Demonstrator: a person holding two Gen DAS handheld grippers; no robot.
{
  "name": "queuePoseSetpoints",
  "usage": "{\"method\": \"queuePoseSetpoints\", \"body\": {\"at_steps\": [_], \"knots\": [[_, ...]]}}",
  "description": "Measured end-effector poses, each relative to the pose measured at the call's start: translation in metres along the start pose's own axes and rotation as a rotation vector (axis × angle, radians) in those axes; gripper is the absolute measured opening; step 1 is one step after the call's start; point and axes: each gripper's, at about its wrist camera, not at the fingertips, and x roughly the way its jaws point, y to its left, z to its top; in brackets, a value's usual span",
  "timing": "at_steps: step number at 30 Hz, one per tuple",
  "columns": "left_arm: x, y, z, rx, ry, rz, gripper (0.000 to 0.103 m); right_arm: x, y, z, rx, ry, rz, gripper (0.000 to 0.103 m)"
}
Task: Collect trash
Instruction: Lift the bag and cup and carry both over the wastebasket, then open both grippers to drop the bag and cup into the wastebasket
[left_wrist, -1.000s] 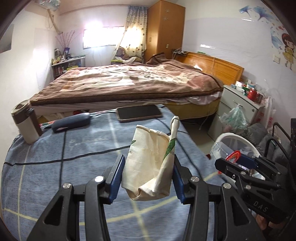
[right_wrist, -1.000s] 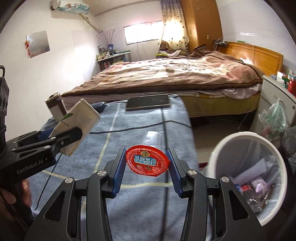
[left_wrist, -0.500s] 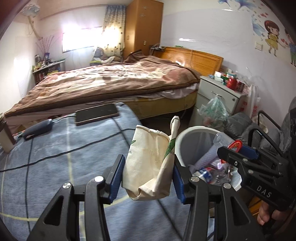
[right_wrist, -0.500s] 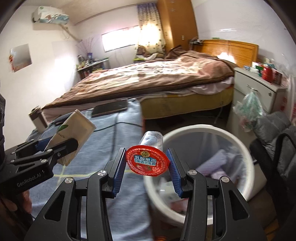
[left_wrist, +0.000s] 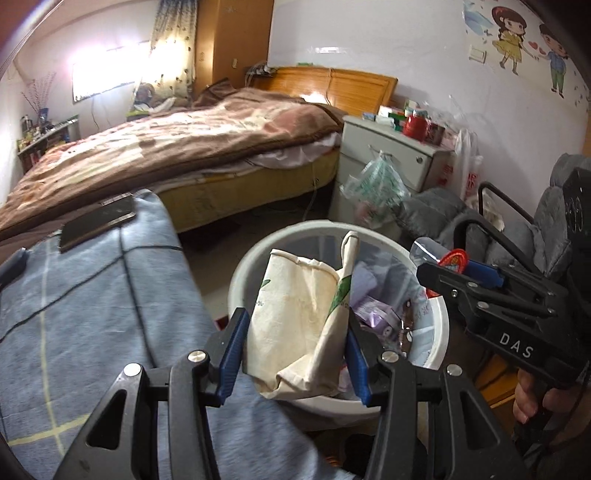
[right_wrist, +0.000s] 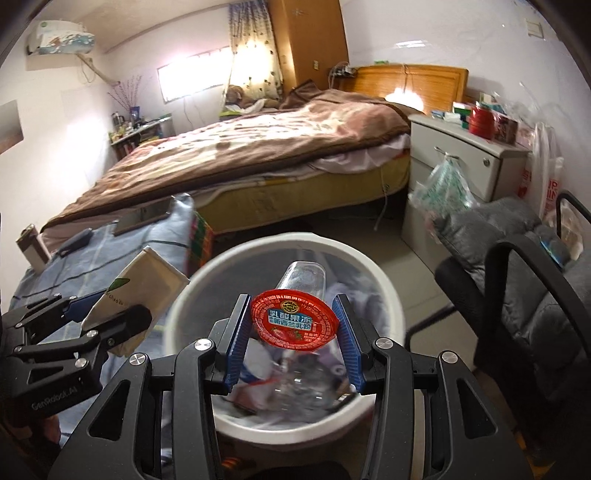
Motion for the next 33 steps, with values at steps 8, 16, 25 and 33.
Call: {"method": "queuePoseSetpoints", "body": {"at_steps": [8,16,25,33], "knots": [[0.033,-0.014,-0.002,-0.002,0.084,-0.011,0.054,0.019,-0.019,0.0,0.002,0.07,0.02,0.047],[0.039,-0.012,-0.003,-0.024,0.114,-0.004,0.065,0.026,-0.024,-0.003,-0.006,0.115,0.021,0.058],[0.017,-0.006,-0.005,-0.052,0.061,0.003,0.069,0.005,-0.02,-0.006,0.005,0.048,0.024,0.06],[-0.023,-0.007,-0.017,-0.061,-0.065,0.067,0.073,-0.025,-0.008,-0.018,0.004,-0.065,-0.025,0.06]]}}
